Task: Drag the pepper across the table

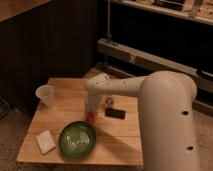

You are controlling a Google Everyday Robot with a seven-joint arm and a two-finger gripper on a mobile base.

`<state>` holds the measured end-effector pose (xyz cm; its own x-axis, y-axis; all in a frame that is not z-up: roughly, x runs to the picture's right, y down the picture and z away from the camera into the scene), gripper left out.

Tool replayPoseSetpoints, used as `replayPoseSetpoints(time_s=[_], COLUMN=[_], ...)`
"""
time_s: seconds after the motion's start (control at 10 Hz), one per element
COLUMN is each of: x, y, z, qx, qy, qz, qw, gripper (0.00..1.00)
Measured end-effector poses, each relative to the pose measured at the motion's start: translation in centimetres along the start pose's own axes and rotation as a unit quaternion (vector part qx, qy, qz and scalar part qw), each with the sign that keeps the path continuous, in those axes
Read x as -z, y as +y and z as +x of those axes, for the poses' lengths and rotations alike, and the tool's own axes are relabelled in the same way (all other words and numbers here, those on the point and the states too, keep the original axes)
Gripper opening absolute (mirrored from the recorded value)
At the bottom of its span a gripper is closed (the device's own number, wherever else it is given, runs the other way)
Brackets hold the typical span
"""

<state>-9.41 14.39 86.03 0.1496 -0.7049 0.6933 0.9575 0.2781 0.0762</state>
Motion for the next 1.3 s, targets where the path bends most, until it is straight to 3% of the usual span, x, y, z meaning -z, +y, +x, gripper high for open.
replayPoseSetpoints(time_s=[1.3], x=[0.6], y=[3.4], z=[-1.3], qx=[-0.02], qy=[-0.006], qz=[0.013], qw=[0.9997], gripper=[0.16])
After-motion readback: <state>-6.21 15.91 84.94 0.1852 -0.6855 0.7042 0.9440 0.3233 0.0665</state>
